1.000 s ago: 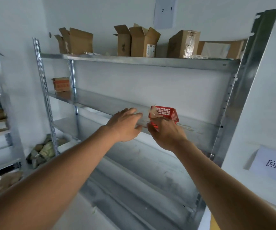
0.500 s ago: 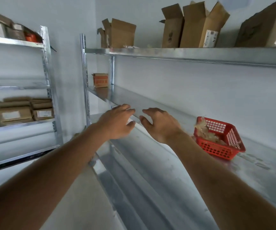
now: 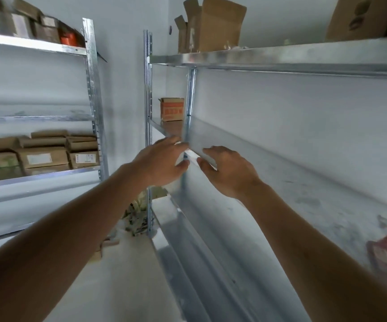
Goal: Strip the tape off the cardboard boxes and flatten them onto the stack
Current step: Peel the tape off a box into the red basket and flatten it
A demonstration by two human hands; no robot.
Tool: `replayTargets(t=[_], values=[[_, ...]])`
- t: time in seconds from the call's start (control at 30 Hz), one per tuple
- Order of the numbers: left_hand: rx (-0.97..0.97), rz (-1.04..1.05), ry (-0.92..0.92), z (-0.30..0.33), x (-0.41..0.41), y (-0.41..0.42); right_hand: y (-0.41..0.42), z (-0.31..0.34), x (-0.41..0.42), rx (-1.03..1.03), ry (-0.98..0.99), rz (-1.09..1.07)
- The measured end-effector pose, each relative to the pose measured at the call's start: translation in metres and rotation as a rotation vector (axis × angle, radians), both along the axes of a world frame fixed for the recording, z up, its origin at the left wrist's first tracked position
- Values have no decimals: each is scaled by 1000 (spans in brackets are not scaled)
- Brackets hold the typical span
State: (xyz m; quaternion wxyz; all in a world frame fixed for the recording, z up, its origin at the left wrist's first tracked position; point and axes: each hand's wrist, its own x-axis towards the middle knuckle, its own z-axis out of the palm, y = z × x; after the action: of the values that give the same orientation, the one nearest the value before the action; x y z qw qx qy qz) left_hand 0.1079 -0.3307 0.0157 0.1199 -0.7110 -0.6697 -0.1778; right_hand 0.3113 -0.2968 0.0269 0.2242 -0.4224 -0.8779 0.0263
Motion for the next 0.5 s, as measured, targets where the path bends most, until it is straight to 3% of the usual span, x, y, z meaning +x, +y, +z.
replayTargets(t=[0.5], values=[[-41, -69, 16, -2, -235, 229, 217, -6, -228, -58, 20, -41]])
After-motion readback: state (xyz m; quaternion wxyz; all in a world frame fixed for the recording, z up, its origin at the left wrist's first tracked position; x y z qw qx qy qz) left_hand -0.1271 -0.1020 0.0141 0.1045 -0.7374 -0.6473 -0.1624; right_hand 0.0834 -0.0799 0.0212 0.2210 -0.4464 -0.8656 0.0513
